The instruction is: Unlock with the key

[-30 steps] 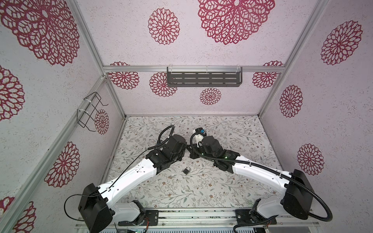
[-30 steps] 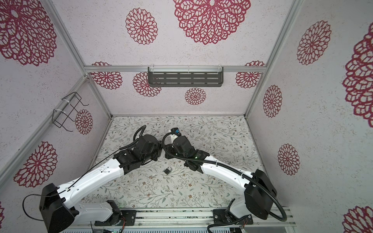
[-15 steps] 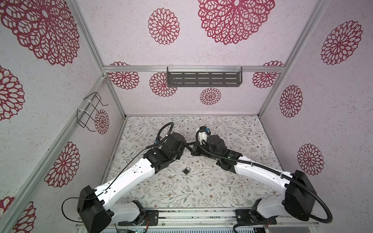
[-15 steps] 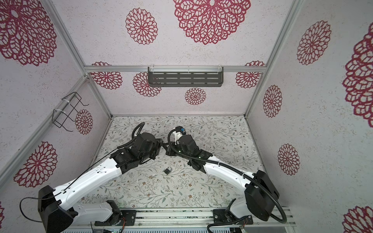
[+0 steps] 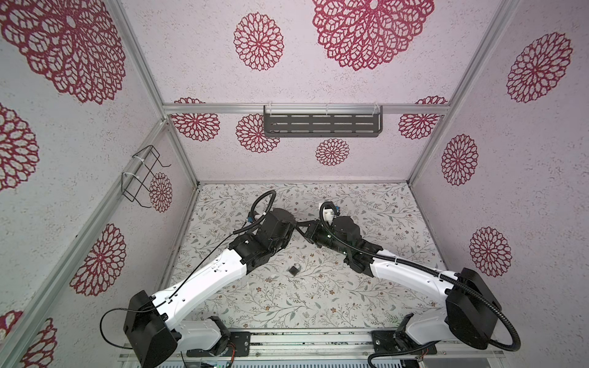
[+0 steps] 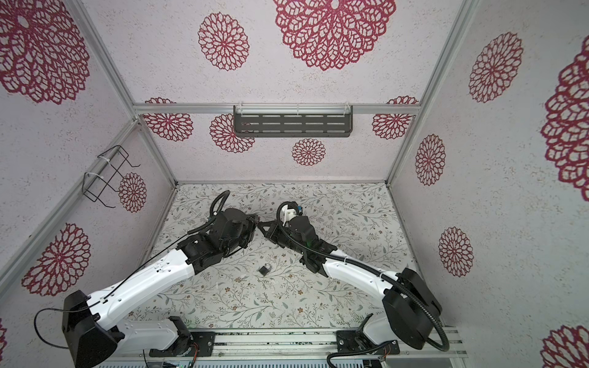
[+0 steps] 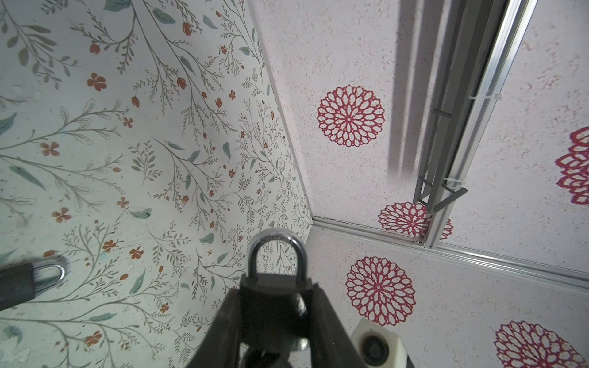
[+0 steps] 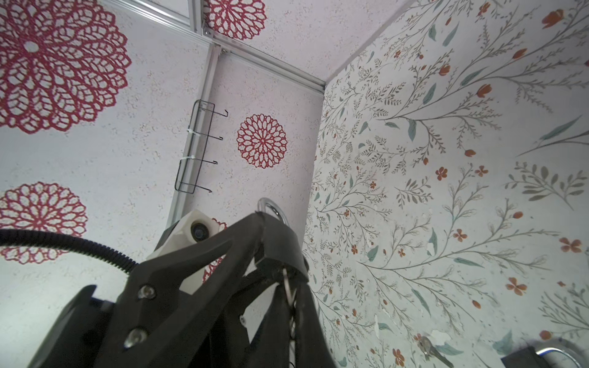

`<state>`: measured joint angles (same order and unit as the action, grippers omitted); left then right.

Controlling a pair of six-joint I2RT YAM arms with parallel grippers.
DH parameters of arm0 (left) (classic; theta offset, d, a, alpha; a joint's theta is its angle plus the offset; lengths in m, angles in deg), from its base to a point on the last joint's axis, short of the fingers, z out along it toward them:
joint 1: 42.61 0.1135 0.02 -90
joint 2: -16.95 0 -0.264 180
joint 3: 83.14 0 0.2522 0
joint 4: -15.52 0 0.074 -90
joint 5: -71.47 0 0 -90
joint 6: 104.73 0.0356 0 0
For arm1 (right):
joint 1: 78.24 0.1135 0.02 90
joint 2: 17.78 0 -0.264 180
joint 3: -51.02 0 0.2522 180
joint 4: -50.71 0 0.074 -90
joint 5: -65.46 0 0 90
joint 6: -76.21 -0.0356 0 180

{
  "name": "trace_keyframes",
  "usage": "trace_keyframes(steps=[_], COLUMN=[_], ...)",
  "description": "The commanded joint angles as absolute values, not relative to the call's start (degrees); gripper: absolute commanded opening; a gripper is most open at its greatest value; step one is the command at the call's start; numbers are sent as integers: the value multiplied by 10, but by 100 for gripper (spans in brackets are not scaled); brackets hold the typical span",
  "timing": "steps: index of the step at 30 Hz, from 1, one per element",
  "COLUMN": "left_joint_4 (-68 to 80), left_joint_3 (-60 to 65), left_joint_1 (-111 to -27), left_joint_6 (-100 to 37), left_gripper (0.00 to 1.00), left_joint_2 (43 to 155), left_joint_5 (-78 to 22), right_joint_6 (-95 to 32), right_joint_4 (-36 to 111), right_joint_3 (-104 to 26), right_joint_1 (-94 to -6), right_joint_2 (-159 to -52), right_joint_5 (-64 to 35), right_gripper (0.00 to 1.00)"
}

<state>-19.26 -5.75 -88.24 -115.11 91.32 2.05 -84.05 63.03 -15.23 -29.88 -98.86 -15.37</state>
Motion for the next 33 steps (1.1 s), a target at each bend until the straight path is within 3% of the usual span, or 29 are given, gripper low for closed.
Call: trace_keyframes(steps=[1, 8, 19, 26, 33], left_joint_4=[-144, -161, -246, -275, -329], left_joint_3=[-53, -68, -14, -22, -11], left_joint_1=[-969, -968, -939, -913, -898], left_joint_6=[-1149, -1146, -1069, -1037, -1013], left_gripper=[0, 0, 0, 0, 0], left_joint_2=[916, 888, 874, 846, 842], left_joint_5=[-180, -152, -97, -77, -63], right_joint_6=[-877, -881, -687, -629, -604], right_joint_4=[813, 805, 625, 562, 542], right_joint_3=[-184, -158, -172, -149, -139], right_joint_1=[-276, -276, -272, -272, -272], right_joint_2=[-968, -947, -927, -899, -879], right_joint_5=[-134, -171, -221, -265, -276], right_gripper=[0, 0, 0, 23, 37])
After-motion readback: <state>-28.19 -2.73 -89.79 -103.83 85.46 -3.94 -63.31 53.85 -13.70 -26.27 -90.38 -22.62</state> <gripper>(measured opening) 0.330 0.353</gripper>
